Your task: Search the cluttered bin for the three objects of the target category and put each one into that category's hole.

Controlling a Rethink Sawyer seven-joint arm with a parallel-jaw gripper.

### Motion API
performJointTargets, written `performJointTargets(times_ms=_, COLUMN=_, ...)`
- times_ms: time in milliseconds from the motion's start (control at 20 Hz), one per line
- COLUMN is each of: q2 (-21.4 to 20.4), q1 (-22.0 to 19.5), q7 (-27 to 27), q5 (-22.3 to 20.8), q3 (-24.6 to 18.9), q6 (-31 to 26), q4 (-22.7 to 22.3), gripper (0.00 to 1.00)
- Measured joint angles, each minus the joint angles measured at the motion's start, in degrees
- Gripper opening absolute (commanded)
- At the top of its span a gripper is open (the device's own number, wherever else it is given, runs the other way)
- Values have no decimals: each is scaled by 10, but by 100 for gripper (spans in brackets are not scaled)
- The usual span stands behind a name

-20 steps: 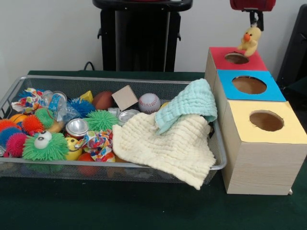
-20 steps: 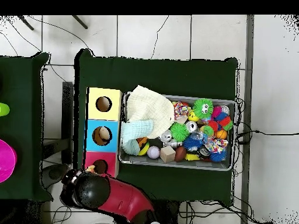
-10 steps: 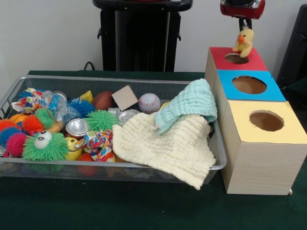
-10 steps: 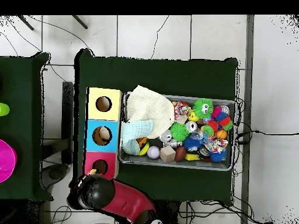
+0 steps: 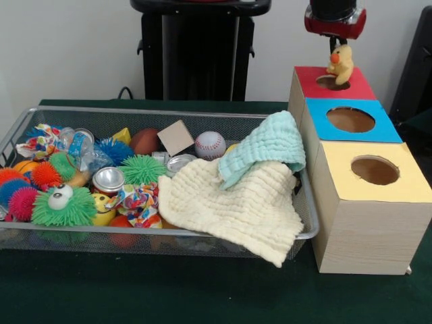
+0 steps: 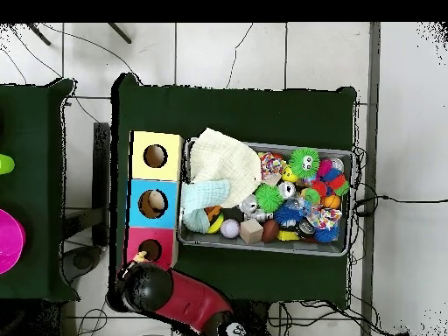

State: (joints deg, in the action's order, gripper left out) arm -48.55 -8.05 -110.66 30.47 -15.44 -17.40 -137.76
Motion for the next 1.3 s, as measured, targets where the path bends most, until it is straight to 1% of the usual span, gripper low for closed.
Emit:
performJointTargets(times_ms=100, q2=-2, q1=0, q7=0, q5=0, q3=0, q6=1, q4=-1, gripper=0)
performJointTargets(times_ms=300, q2=-22, q1=0, q7=0, q5=0, q3=0, q6=1, q4=-3, gripper=0)
performJointTargets(times_ms=600, q2=-67, q1=0, q7=0, q5=2, q3=0, q6=0, q4=-4, gripper=0)
performJointTargets(times_ms=750, q2=-82, q1=0, q7=0, q5=4, q3=0, q6=0, q4=-4, gripper=0)
performJointTargets(times_ms=1000, q2=-93, q1=0, q7=0, q5=10, q3=0, q6=0, q4=-5, gripper=0)
performJointTargets(times_ms=1300, q2=-94, q1=-1, q7=0, q5=17, q3=0, q6=0, q4=-6, gripper=0)
